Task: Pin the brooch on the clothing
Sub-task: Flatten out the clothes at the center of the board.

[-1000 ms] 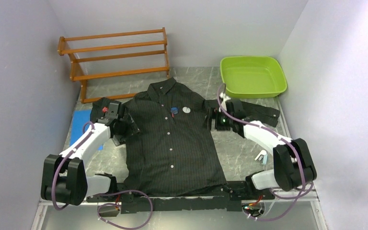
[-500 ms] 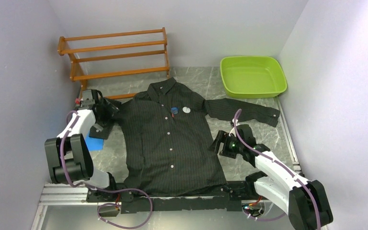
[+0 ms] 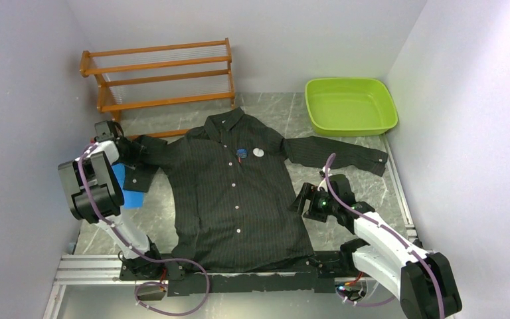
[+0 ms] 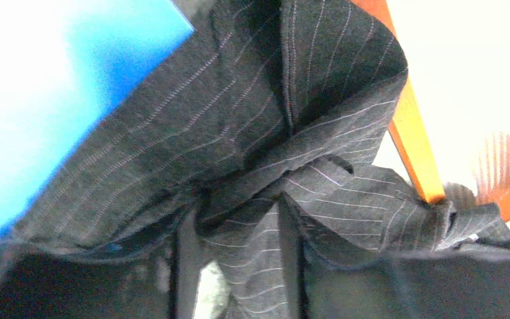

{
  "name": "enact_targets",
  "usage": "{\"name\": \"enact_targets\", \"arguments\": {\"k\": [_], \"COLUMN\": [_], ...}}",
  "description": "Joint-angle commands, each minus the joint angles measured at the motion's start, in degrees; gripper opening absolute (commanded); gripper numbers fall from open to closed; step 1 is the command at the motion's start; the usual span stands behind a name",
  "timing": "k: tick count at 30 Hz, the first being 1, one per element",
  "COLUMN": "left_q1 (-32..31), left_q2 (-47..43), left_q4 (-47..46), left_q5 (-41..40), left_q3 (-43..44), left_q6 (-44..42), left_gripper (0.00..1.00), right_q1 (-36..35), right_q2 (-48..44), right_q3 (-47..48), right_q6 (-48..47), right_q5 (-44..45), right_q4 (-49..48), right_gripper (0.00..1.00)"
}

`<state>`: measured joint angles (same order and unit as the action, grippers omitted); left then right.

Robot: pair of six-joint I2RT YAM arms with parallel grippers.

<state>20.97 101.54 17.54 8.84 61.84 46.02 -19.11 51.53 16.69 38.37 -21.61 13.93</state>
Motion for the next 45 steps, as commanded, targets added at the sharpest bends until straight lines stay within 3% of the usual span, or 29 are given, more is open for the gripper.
{"name": "enact_targets", "arguments": {"k": [1,7,10,16,18,19,20,21,22,29,38,45], "left_q1": [2.22,2.76,2.77,2.67,2.60,2.63,2.59,2.51,2.50,2.63,4.44,5.73], "left_q2": [-0.47,-4.61,-8.91,-19.14,-21.15,-21.69,-21.99,-22.09,-22.06,-23.07,-23.61,-17.45], "left_q4": [-7.48,-8.53,-7.45,3.58,5.66,6.31,7.11,8.70,10.90,15.50,15.59,9.29], "left_q5": [5.97,8.00,7.65,-4.11,-6.36,-6.61,-6.50,-7.13,-8.50,-12.17,-13.26,-8.96], "left_q3": [0.31,-0.54,-2.06,-2.36,-2.22,-1.94,-1.49,-0.76,0.03,-2.42,-12.11,-13.74], "left_q6": [0.02,-0.68,-1.17,-2.11,-2.66,-3.29,-4.20,-4.49,-4.40,-1.79,7.02,5.80], "left_gripper": [0.39,0.05,0.03,0.03,0.10,0.23,0.49,0.83,0.93,0.94,0.72,0.71], "right_q1": [0.04,0.04,0.03,0.04,0.04,0.04,0.04,-0.01,0.03,0.00,0.04,0.04], "right_q2": [-0.17,-0.66,-0.85,-1.43,-1.30,-1.14,-0.98,-0.84,-0.71,-0.50,-0.90,-1.14], "right_q3": [0.64,0.11,0.16,0.23,0.20,0.19,0.21,0.15,0.02,-0.24,-0.40,-0.23], "right_q6": [-1.04,-0.77,-0.84,-0.73,-0.68,-0.74,-0.75,-0.68,-0.56,-0.31,-0.77,-1.37], "right_q5": [-0.54,-1.06,-1.07,-1.07,-1.01,-1.05,-1.03,-1.05,-1.13,-1.87,-2.10,-2.20], "right_q4": [0.01,-0.06,0.03,0.64,0.42,0.25,0.20,0.01,-0.35,-1.13,-1.10,-0.80], "right_gripper": [0.81,0.81,0.81,0.81,0.81,0.81,0.81,0.81,0.81,0.81,0.81,0.81]}}
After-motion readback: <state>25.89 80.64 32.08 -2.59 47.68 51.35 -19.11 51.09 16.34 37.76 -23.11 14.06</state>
